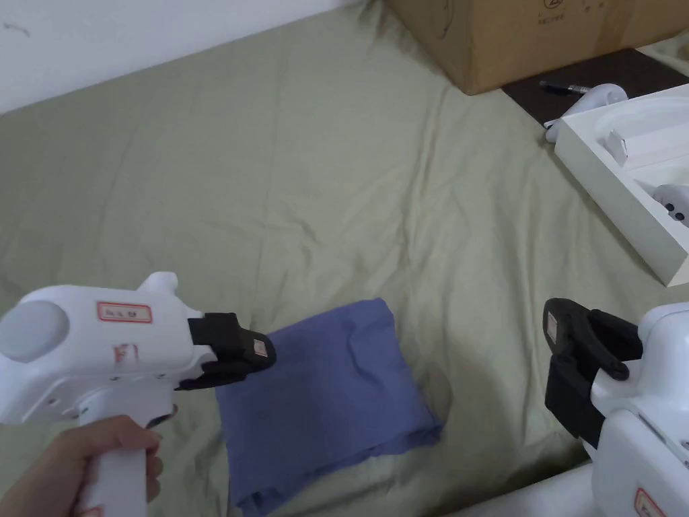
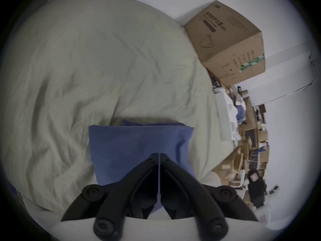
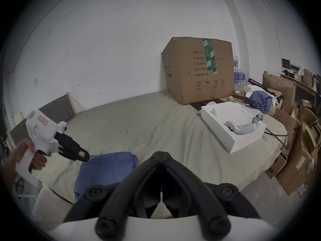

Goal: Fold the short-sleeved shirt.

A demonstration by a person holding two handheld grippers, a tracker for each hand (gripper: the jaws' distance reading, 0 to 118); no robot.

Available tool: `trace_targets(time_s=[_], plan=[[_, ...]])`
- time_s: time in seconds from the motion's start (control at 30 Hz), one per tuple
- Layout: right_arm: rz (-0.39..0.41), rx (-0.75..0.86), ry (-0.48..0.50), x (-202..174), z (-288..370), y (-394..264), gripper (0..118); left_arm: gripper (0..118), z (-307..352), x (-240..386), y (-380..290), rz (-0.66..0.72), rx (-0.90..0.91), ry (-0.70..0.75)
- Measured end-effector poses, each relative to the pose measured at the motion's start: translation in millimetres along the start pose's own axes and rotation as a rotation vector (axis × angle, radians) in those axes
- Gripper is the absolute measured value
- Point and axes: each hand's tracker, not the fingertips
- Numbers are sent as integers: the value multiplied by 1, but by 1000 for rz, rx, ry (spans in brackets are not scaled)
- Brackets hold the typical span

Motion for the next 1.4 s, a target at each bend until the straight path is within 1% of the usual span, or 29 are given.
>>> trace_targets(time_s=[0.03,0.07,0.1,0.13,0.2,0.23,0.27,0.33,0.37,0.43,0.53,0.6,0.67,0.73,0.8,0.83,0.93,1.0,1.07,1.17,1.23,1.27,1.3,1.33,1.37,1.4], plan=[[6,-3,4,-1,-1,-1,0,2,-7,-2,-3,-2,6,-18],[14,-8,10,-1,-1,-2,0,2,-18,-2,-5,-29,18,-77],[17,-11,13,-2,-1,-2,0,2,-29,0,-8,-48,-5,-107],[20,-15,16,-2,-1,-2,0,2,-39,1,-9,-16,-24,-124],[31,-23,20,-1,-1,-3,0,1,-59,10,-13,-47,-59,-184],[33,-24,15,1,0,-3,0,1,-67,13,-14,-52,-71,-178],[33,-23,12,3,1,-4,0,1,-77,18,-13,-72,-100,-143],[18,-24,1,8,3,-4,0,1,-94,22,-13,-66,-124,-68],[8,-24,-3,11,4,-5,0,1,-100,22,-13,-76,-126,-66],[-6,-27,-11,15,5,-7,0,1,-109,26,-13,-46,-135,-94],[-14,-43,-25,18,4,-9,0,1,-116,38,-13,-49,-148,-89],[-16,-50,-18,16,4,-9,0,1,-114,54,-16,-97,-148,-63],[-1,-48,-15,12,4,-8,0,1,-111,67,-20,-198,-144,-91],[18,-42,-9,5,3,-6,0,1,-110,76,-23,-210,-172,-134],[32,-38,8,-3,1,-4,0,1,-103,78,-26,-188,-182,-218],[37,-37,20,-7,1,-2,0,1,-97,76,-27,-185,-166,-234],[66,-20,49,-22,0,-2,0,1,-60,57,-26,-187,-87,-224],[82,-10,80,-33,-4,-4,0,1,-27,29,-25,-162,-21,-210],[90,-13,111,-45,-13,-8,0,1,4,-2,-25,-104,33,-203],[97,-15,154,-66,-37,-20,0,1,44,-50,-31,-42,91,-141],[107,-81,178,-82,-61,-31,0,1,61,-79,-34,-38,95,-113],[117,-122,188,-91,-78,-39,0,4,65,-93,-36,-16,82,-99],[103,-170,199,-97,-90,-46,0,20,69,-106,-38,2,75,-104],[97,-192,212,-101,-102,-53,0,43,72,-112,-43,46,77,-123],[104,-232,213,-107,-114,-61,0,70,74,-119,-46,70,75,-145],[131,-273,192,-113,-123,-68,0,78,73,-125,-48,88,64,-170]])
